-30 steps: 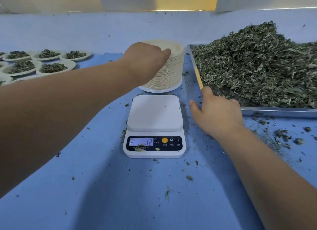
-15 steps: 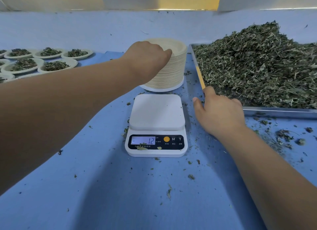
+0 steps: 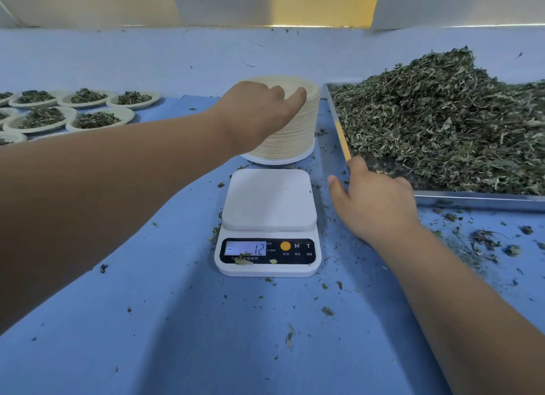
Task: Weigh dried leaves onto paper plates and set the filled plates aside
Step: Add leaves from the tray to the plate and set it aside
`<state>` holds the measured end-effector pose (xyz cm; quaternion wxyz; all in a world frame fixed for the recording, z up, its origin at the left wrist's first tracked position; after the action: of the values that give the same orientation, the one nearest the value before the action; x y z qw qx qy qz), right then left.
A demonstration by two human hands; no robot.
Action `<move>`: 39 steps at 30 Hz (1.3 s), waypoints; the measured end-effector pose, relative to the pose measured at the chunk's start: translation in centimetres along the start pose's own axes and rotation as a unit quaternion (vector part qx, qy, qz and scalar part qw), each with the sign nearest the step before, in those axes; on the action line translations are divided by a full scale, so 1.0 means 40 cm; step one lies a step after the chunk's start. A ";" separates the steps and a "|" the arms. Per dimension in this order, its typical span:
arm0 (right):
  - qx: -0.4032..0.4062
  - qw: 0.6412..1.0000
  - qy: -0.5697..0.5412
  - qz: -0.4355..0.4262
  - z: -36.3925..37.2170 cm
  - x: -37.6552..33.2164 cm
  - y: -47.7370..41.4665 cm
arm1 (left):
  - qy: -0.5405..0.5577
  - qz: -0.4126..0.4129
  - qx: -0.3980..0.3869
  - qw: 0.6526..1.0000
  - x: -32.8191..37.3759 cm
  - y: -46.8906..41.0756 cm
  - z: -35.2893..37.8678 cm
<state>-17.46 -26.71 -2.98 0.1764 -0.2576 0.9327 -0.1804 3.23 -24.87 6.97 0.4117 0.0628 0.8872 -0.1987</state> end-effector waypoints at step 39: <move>0.008 0.867 -0.497 -0.017 0.014 -0.065 0.038 | 0.798 -0.447 0.046 0.401 0.080 0.339 0.206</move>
<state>-15.76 -24.20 -3.50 0.6158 -0.3279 0.7154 -0.0388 10.70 -15.98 -4.33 -0.6345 -0.1937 0.7038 -0.2541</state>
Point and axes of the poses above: each hand's wrist, its own y-axis away from the middle knuckle, its own z-axis out of the palm, x = y × z, the point moved 3 cm from there along -y, towards the middle knuckle, and after that the axes turned 9 degrees about -y, right-handed, at the moved point
